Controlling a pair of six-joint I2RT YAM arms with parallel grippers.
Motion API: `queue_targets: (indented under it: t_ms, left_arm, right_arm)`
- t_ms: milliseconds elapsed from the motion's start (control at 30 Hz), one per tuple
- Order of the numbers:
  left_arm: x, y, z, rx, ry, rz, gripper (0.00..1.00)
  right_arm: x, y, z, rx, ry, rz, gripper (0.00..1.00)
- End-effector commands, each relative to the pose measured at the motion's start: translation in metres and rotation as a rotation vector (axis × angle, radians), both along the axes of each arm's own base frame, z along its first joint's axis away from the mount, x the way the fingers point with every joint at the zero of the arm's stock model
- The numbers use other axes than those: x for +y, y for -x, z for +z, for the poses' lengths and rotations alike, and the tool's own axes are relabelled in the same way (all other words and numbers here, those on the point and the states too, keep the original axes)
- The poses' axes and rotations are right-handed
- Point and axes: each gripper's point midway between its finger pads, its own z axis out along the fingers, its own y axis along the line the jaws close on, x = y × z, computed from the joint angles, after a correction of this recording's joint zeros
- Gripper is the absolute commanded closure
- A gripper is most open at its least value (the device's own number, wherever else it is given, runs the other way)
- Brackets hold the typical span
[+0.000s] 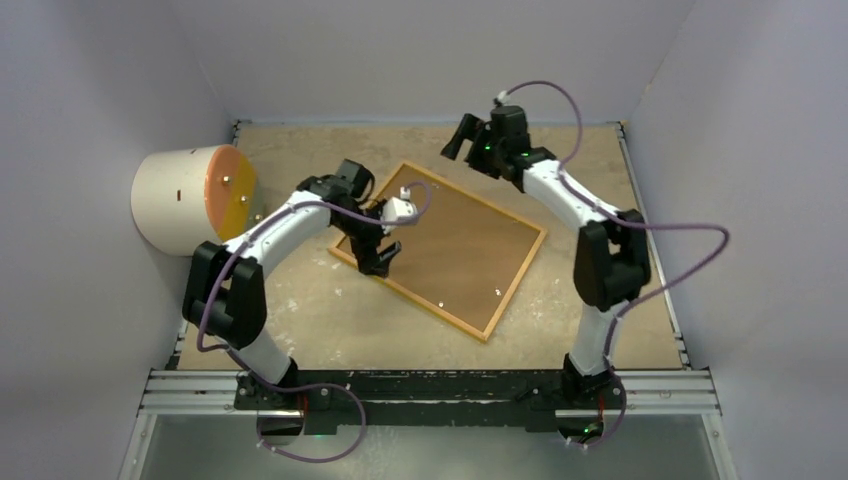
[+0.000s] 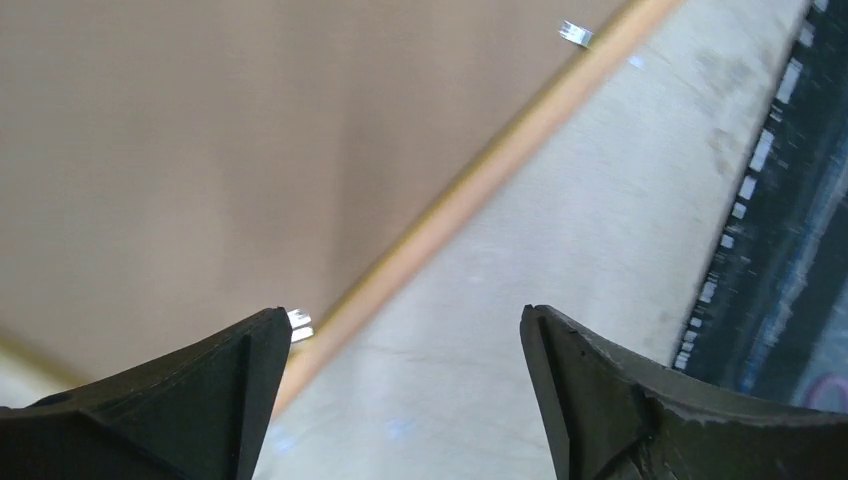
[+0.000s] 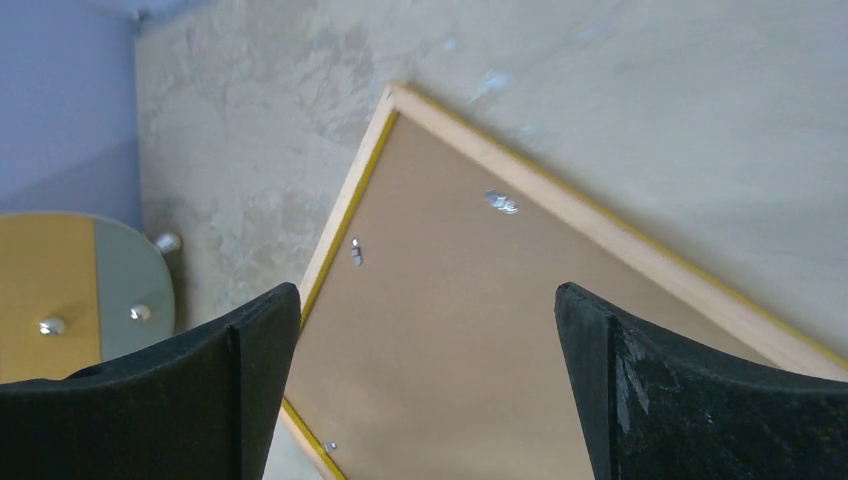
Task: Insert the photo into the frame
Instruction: Adjust the photo frame at the center of the board.
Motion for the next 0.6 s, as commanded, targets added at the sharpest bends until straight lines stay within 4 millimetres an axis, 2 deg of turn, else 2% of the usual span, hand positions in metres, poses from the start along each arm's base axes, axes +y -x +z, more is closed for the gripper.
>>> queue_targets:
  t_ms: [0,67,133,200,267,300,400,467,567]
  left_arm:
    - [0.031,-0.077,0.058,-0.252,0.047,0.158,0.08]
    - [0.051,-0.122,0.06,-0.319,0.014,0.308,0.09]
    - [0.068,-0.156,0.052,-0.345,-0.018,0.424,0.13]
    - [0.082,-0.184,0.038,-0.36,-0.053,0.532,0.22]
    - [0.096,-0.207,0.022,-0.367,-0.089,0.616,0.34]
    - [0.1,-0.214,0.015,-0.364,-0.096,0.638,0.37]
    - [0.109,-0.227,-0.004,-0.34,-0.117,0.668,0.41]
    - [0.108,-0.225,-0.015,-0.303,-0.118,0.659,0.43]
    - [0.112,-0.22,-0.032,-0.288,-0.148,0.648,0.46]
  right_arm:
    - [-0.069,0.025,0.027,-0.036,0.069,-0.173,0.01]
    - [-0.089,0.052,0.018,-0.005,0.076,-0.225,0.01]
    - [-0.107,0.08,0.005,0.034,0.086,-0.276,0.01]
    - [-0.123,0.109,-0.01,0.076,0.097,-0.31,0.01]
    - [-0.137,0.137,-0.025,0.116,0.098,-0.337,0.01]
    - [-0.144,0.15,-0.025,0.118,0.088,-0.352,0.01]
    - [-0.164,0.188,-0.048,0.168,0.095,-0.383,0.01]
    - [-0.174,0.204,-0.057,0.184,0.093,-0.396,0.01]
    - [-0.174,0.219,-0.068,0.21,0.078,-0.377,0.01]
